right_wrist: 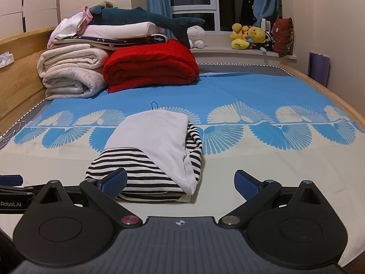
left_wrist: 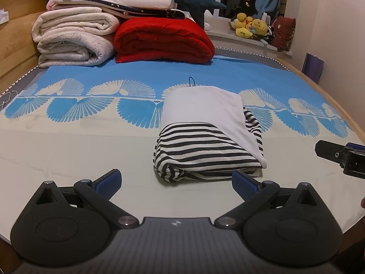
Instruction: Fold small clothes
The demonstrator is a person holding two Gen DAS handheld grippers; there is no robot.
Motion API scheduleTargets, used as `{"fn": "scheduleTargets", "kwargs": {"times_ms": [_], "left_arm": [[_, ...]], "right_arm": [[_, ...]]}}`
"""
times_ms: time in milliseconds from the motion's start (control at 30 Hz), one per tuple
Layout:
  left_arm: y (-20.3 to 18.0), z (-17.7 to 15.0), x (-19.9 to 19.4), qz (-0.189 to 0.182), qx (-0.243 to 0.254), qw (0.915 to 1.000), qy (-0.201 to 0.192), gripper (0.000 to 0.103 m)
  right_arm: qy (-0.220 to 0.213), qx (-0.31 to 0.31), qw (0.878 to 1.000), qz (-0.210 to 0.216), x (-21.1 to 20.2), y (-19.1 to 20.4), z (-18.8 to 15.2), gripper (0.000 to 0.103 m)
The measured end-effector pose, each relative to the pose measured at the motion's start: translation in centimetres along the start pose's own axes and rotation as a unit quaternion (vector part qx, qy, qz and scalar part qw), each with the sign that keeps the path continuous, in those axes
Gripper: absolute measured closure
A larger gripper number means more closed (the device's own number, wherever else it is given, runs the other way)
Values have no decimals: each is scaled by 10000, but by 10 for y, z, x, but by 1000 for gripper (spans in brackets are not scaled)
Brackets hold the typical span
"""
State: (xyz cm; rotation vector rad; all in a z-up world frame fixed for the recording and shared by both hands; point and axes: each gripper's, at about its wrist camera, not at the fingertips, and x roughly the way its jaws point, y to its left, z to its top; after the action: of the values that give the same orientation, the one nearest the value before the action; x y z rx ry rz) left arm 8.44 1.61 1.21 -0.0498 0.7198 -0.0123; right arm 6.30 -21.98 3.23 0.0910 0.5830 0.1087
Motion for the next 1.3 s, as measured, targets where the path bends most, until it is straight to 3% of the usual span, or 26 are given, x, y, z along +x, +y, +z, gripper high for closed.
{"fn": "scheduleTargets", "kwargs": {"times_ms": [1300], "left_arm": [[-2,-1,-1,-56,43,10000,-32,0]], "right_arm": [[-23,-99,9999,74,-1,11,1,3]]}}
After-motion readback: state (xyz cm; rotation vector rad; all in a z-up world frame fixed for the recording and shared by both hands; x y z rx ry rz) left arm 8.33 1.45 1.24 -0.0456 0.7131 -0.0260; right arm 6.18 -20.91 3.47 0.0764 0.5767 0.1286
